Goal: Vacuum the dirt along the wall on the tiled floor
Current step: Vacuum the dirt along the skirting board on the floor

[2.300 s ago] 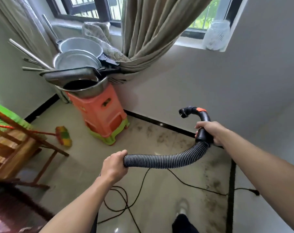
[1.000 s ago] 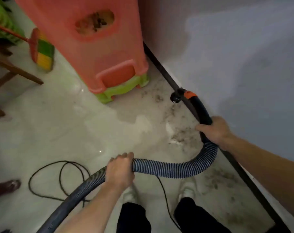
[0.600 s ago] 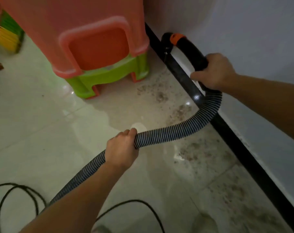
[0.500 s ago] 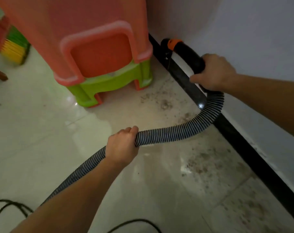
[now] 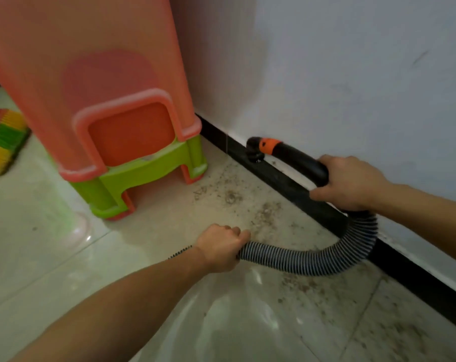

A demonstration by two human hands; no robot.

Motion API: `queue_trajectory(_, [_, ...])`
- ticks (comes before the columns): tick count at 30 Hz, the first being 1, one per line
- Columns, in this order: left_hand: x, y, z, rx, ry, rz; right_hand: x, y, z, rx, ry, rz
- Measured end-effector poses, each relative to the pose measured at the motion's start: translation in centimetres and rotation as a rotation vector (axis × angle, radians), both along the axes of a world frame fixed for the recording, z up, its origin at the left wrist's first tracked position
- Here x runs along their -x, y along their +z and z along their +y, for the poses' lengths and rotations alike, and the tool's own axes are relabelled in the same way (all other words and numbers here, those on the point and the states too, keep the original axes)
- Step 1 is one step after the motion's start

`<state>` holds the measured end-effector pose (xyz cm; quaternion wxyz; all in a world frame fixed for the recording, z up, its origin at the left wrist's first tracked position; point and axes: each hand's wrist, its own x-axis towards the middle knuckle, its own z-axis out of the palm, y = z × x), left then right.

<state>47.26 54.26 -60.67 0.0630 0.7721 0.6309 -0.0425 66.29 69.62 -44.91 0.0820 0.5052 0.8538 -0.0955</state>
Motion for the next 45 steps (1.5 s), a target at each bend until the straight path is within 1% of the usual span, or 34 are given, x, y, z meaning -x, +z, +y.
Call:
queue_trajectory(4, [-3.6, -0.3, -0.5, 0.049, -0.126, -0.039, -2.3, 2.3, -2.0, 0.002, -0.071, -0.190])
queue_trajectory(7, [-3.0, -0.7, -0.6, 0.054, -0.128, -0.005, -1.7, 1.9, -2.6, -0.021, -0.070, -0.210])
queue_trajectory(9, [-1.1, -0.5, -1.0, 0.072, -0.072, 0.043, -0.5, 0.9, -2.3, -0.021, -0.078, -0.136])
queue_trajectory(11, [1.1, 0.0, -2.1, 0.100, 0.029, 0.088, 0.8, -0.4, -1.6, 0.005, -0.102, -0.027])
queue_trajectory(13, [2.9, 0.3, -3.8, 0.145, 0.145, 0.114, 2.1, -2.0, -0.6, 0.056, -0.136, 0.090])
queue_trajectory(17, [5.5, -0.1, -7.2, 0.210, 0.319, 0.147, 5.6, -5.4, 1.4, 0.213, -0.213, 0.387])
queue_trajectory(20, [6.5, 0.2, -8.9, 0.224, 0.434, 0.156, 8.5, -7.1, 2.1, 0.259, -0.221, 0.498])
queue_trajectory(23, [6.7, 0.3, -9.6, 0.226, 0.526, 0.130, 11.1, -7.8, 2.5, 0.215, -0.156, 0.489])
queue_trajectory(26, [6.6, -0.2, -9.6, 0.249, 0.569, 0.091, 13.1, -8.3, 3.2, 0.173, -0.106, 0.431])
queue_trajectory(29, [6.2, -1.1, -9.3, 0.291, 0.579, 0.051, 13.9, -9.3, 3.8, 0.172, -0.022, 0.332])
queue_trajectory(32, [5.7, -1.9, -8.5, 0.317, 0.579, 0.016, 13.7, -10.5, 4.6, 0.163, 0.055, 0.284])
queue_trajectory(35, [5.6, -2.0, -7.2, 0.307, 0.558, 0.021, 13.6, -10.2, 5.4, 0.159, 0.083, 0.251])
queue_trajectory(41, [6.9, -1.6, -5.2, 0.234, 0.558, 0.035, 11.0, -8.8, 6.0, 0.263, 0.017, 0.322])
queue_trajectory(45, [6.6, -1.0, -4.9, 0.225, 0.474, 0.099, 7.8, -10.8, 4.5, 0.327, -0.142, 0.392])
